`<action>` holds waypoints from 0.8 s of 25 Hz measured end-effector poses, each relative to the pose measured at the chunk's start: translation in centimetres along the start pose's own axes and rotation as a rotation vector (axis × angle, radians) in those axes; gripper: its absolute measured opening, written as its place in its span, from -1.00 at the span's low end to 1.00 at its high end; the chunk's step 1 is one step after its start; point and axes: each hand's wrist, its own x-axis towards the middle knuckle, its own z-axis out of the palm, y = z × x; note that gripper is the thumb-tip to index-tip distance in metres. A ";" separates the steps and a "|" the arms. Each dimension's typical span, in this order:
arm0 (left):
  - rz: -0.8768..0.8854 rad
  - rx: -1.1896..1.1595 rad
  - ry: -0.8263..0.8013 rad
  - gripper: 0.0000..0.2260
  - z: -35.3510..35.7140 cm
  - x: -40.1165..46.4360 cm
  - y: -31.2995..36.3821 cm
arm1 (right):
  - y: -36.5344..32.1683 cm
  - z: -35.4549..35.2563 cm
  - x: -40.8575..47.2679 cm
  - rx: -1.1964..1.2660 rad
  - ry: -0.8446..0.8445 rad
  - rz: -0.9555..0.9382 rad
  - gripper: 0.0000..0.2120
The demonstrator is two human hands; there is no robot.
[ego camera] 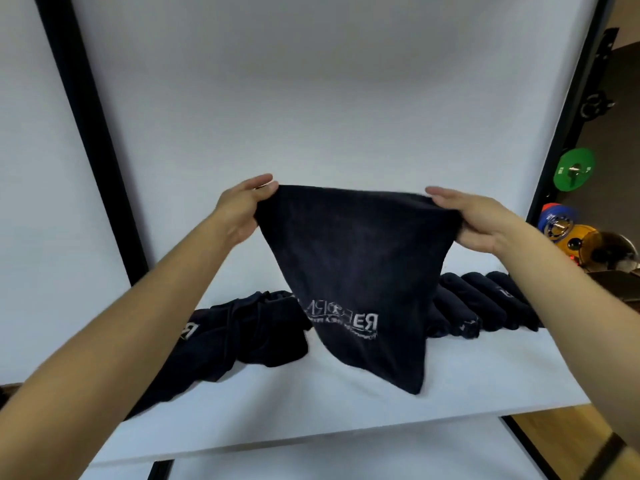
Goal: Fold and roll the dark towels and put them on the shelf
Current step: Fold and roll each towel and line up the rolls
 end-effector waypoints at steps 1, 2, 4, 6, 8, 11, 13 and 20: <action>-0.021 0.077 0.002 -0.79 -0.1 0.0 0.3 | 0.2 -0.1 -0.1 -0.106 -0.019 0.104 -0.74; -0.045 0.143 0.012 -0.77 -0.3 0.0 0.1 | 0.6 -0.4 0.0 -0.166 -0.023 0.175 -0.74; -0.042 0.152 0.036 -0.76 -0.1 0.0 -0.5 | 1.4 -0.9 0.7 -0.098 0.019 0.127 -0.75; -0.028 0.065 0.045 -0.77 0.4 0.0 -1.3 | 1.6 -1.6 1.6 0.034 0.035 0.026 -0.74; -0.173 0.026 0.003 -0.81 0.9 -0.1 -2.4 | 1.9 -1.6 1.6 -0.058 -0.041 0.134 -0.74; -0.356 0.060 0.006 -0.81 0.7 0.0 -4.5 | 2.5 -2.4 2.5 -0.130 -0.064 0.202 -0.73; -0.339 0.038 0.051 -0.84 0.3 0.3 -5.5 | 2.6 -2.9 2.8 -0.106 -0.090 0.186 -0.70; -0.263 0.013 0.106 -0.71 0.1 0.6 -7.1 | 3.3 -4.8 3.8 -0.298 -0.119 -0.005 -0.61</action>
